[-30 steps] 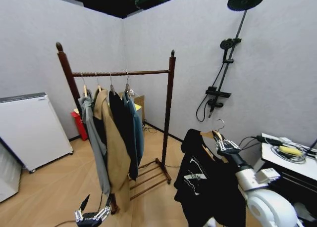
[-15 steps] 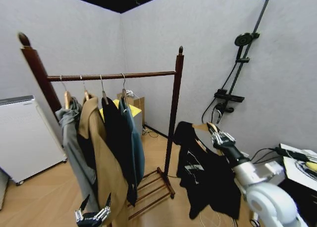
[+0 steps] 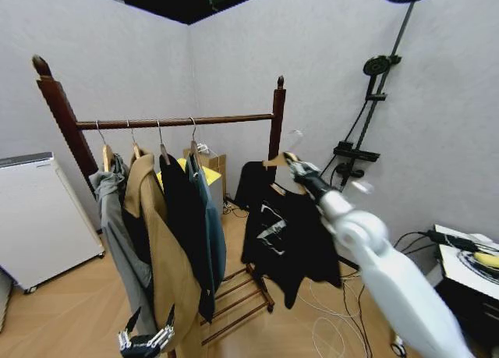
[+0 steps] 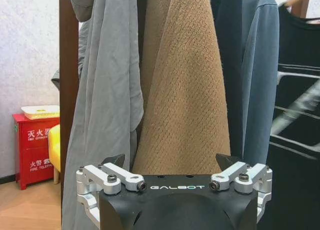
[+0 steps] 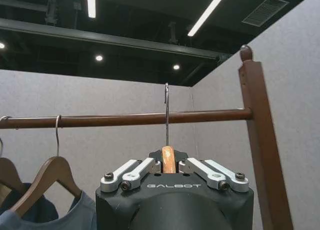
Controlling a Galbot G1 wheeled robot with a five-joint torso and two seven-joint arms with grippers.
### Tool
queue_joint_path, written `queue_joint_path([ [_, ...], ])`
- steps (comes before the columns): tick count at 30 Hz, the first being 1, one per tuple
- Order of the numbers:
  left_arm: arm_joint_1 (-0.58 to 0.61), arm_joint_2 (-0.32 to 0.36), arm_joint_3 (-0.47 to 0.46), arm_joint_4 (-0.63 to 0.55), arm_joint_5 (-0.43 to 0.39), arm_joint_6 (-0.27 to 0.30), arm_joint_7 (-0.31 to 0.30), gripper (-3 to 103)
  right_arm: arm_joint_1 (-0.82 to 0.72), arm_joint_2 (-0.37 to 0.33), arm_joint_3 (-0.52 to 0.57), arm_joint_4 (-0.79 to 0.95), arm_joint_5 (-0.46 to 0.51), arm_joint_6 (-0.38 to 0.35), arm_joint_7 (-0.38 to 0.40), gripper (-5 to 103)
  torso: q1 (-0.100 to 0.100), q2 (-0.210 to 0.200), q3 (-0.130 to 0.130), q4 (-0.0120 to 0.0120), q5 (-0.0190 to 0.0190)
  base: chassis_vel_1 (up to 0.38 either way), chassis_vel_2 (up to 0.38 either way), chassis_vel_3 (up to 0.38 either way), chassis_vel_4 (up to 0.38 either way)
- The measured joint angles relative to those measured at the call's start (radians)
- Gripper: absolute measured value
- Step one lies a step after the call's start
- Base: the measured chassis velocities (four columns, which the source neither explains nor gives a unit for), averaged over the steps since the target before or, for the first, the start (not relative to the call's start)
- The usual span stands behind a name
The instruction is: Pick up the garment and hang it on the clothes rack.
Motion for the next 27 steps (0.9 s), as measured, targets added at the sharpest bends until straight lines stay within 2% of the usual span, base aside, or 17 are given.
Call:
queue_joint_path([
  [3, 0.0, 0.0, 0.0, 0.0, 0.0, 0.0, 0.001, 100, 0.075, 0.028, -0.051, -0.054, -0.024, 0.0, 0.013, 10, 0.0, 0.0, 0.0, -0.0005, -0.0004, 0.0, 0.0, 0.0, 0.0],
  [4, 0.0, 0.0, 0.0, 0.0, 0.0, 0.0, 0.0, 100, 0.131, 0.063, -0.099, -0.107, -0.041, 0.0, 0.024, 10, 0.0, 0.0, 0.0, -0.0011, -0.0005, 0.0, 0.0, 0.0, 0.0],
  [5, 0.0, 0.0, 0.0, 0.0, 0.0, 0.0, 0.0, 100, 0.164, 0.091, -0.126, -0.146, -0.054, -0.001, 0.032, 10, 0.0, 0.0, 0.0, -0.0007, 0.0, 0.0, 0.0, 0.0, 0.0],
  [6, 0.0, 0.0, 0.0, 0.0, 0.0, 0.0, 0.0, 100, 0.164, 0.091, -0.126, -0.146, -0.054, -0.001, 0.032, 10, 0.0, 0.0, 0.0, -0.0007, 0.0, 0.0, 0.0, 0.0, 0.0],
  [8, 0.0, 0.0, 0.0, 0.0, 0.0, 0.0, 0.0, 100, 0.238, 0.175, -0.18, -0.247, -0.089, 0.005, 0.04, 10, -0.001, 0.0, 0.0, -0.0009, -0.0004, 0.0, 0.0, 0.0, 0.0],
  [11, 0.0, 0.0, 0.0, 0.0, 0.0, 0.0, 0.0, 100, 0.26, 0.205, -0.191, -0.287, -0.106, 0.011, 0.038, 10, -0.001, 0.0, 0.0, -0.0006, -0.0003, 0.0, 0.0, 0.0, 0.0],
  [13, 0.0, 0.0, 0.0, 0.0, 0.0, 0.0, 0.0, 100, 0.327, 0.286, -0.195, -0.416, -0.164, 0.033, 0.004, 10, -0.001, 0.0, 0.0, -0.0004, -0.0002, 0.0, 0.0, 0.0, 0.0],
  [14, 0.0, 0.0, 0.0, 0.0, 0.0, 0.0, 0.0, 100, 0.327, 0.286, -0.195, -0.416, -0.164, 0.033, 0.004, 10, -0.001, 0.0, 0.0, -0.0004, -0.0002, 0.0, 0.0, 0.0, 0.0],
  [16, 0.0, 0.0, 0.0, 0.0, 0.0, 0.0, 0.0, 100, 0.401, 0.337, -0.205, -0.535, -0.195, 0.06, -0.032, 10, -0.001, 0.0, 0.0, -0.0007, -0.0001, 0.0, 0.0, 0.0, 0.0],
  [22, 0.0, 0.0, 0.0, 0.0, 0.0, 0.0, 0.0, 100, 0.487, 0.405, -0.227, -0.688, -0.214, 0.076, -0.057, 10, -0.001, 0.001, -0.001, -0.001, 0.0, 0.0, 0.0, 0.0, 0.0],
  [27, 0.0, 0.0, 0.0, 0.0, 0.0, 0.0, 0.0, 100, 0.47, 0.428, -0.236, -0.71, -0.22, 0.076, -0.057, 10, -0.001, 0.0, 0.0, -0.0003, -0.0001, 0.0, 0.0, 0.0, 0.0],
])
